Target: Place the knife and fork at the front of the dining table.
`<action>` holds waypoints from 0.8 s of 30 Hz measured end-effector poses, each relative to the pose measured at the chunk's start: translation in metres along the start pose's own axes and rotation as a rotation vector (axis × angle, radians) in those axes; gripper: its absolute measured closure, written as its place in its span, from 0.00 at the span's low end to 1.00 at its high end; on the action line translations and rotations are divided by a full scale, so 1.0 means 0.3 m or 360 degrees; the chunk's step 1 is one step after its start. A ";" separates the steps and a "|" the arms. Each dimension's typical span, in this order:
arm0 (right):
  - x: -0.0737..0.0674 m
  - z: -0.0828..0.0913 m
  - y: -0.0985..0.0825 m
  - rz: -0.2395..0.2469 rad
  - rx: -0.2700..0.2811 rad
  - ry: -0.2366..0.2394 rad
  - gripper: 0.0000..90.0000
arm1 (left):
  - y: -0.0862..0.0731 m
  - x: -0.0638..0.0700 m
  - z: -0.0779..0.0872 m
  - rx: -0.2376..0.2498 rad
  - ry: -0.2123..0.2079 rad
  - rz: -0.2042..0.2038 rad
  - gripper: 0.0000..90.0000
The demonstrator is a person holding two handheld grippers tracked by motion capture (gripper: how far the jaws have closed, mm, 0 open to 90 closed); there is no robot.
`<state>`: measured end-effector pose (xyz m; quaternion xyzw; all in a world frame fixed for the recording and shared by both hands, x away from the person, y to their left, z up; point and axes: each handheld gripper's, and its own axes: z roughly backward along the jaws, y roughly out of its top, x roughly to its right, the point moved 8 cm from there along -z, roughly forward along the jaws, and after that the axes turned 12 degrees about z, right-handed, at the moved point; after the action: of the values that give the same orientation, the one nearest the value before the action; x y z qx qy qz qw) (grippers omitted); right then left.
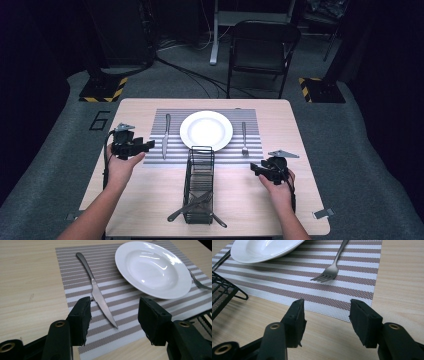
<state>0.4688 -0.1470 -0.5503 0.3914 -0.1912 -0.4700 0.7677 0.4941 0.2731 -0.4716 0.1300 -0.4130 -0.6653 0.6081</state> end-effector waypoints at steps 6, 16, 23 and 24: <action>-0.003 0.006 0.005 0.0015 0.0012 -0.0003 0.50 | -0.072 0.000 0.024 -0.0026 -0.0024 -0.0050 0.48; -0.007 0.008 0.008 0.0029 0.0016 -0.0008 0.50 | -0.202 0.007 0.002 -0.0069 -0.0071 -0.0089 0.47; -0.015 0.009 0.006 0.0034 0.0010 -0.0007 0.50 | -0.270 0.000 0.001 -0.0107 -0.0109 -0.0173 0.46; -0.015 0.009 0.006 0.0034 0.0010 -0.0007 0.50 | -0.280 -0.005 0.000 -0.0110 -0.0107 -0.0176 0.46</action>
<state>0.4660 -0.1438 -0.5469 0.3908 -0.1984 -0.4621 0.7710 0.4353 0.2676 -0.5314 0.1091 -0.4022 -0.7157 0.5604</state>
